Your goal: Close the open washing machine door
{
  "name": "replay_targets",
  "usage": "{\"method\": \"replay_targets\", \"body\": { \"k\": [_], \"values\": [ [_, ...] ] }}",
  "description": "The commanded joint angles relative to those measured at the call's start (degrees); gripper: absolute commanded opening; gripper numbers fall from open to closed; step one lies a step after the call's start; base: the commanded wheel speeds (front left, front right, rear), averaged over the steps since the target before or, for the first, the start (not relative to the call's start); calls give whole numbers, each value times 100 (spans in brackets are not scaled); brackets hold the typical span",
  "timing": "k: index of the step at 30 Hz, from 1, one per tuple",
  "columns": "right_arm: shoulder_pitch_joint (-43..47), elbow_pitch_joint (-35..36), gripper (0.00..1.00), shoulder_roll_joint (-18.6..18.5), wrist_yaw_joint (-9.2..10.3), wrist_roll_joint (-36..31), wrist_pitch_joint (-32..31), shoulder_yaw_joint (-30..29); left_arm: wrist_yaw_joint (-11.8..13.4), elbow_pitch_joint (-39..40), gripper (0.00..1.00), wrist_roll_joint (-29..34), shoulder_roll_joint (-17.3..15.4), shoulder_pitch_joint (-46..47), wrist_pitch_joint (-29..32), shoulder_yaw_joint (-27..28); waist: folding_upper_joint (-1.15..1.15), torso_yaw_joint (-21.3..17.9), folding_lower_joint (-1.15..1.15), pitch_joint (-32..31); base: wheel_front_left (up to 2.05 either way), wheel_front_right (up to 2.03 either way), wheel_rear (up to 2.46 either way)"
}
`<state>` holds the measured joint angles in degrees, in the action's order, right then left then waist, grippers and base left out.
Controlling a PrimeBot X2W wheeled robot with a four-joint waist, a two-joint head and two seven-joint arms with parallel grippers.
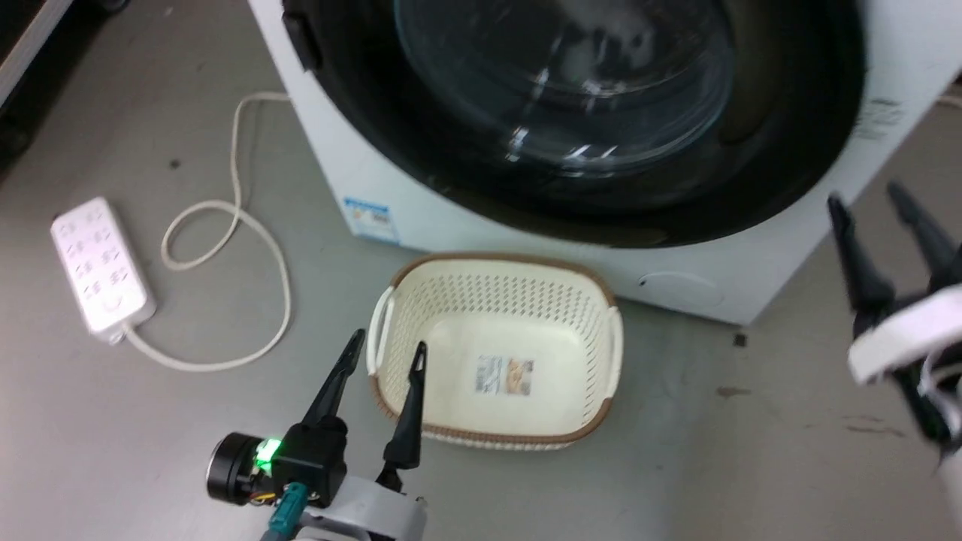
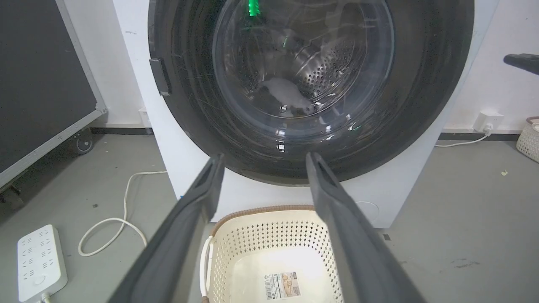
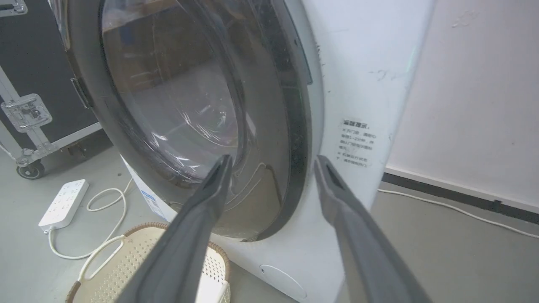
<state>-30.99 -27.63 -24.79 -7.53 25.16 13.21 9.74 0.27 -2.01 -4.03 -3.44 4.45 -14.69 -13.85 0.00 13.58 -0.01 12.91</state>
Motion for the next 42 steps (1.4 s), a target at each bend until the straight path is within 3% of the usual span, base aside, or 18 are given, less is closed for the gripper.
{"method": "replay_targets", "body": {
  "k": [1, 8, 12, 20, 30, 31, 42],
  "values": [
    [402, 176, 100, 180, 4, -241, 78, -179, -29, -50, 100, -52, -33, -88, -30, 71, 0, -347, 1, -371, 0, 0, 0],
    [1885, 1334, 100, 1176, 4, -1222, 159, -1042, -116, -185, 100, -114, -71, -283, -30, 291, 0, -743, 1, -720, 0, 0, 0],
    [2552, 1879, 100, 1806, 4, -1421, 168, -1459, -164, -257, 100, -148, -93, -403, -30, 402, 0, -901, 1, -850, 0, 0, 0],
    [3451, 2231, 100, 2144, 4, -2226, 176, -1556, -246, -394, 100, -74, -107, -577, -30, 443, 0, -977, 1, -1069, 0, 0, 0],
    [3530, 2395, 100, 2188, 4, -2446, 178, -1470, -315, -466, 100, -46, -86, -570, -30, 448, 0, -969, 1, -1136, 0, 0, 0],
    [3456, 2363, 0, 2158, 0, -2439, 152, -1472, -302, -459, 0, -68, -87, -544, 0, 432, 0, -969, 1, -1137, 0, 0, 0],
    [3434, 2383, 0, 2159, 0, -2435, 68, -1447, -283, -424, 0, -42, -78, -538, 94, 475, 0, -990, 1, -1148, 0, 0, 0]
  ]
}}
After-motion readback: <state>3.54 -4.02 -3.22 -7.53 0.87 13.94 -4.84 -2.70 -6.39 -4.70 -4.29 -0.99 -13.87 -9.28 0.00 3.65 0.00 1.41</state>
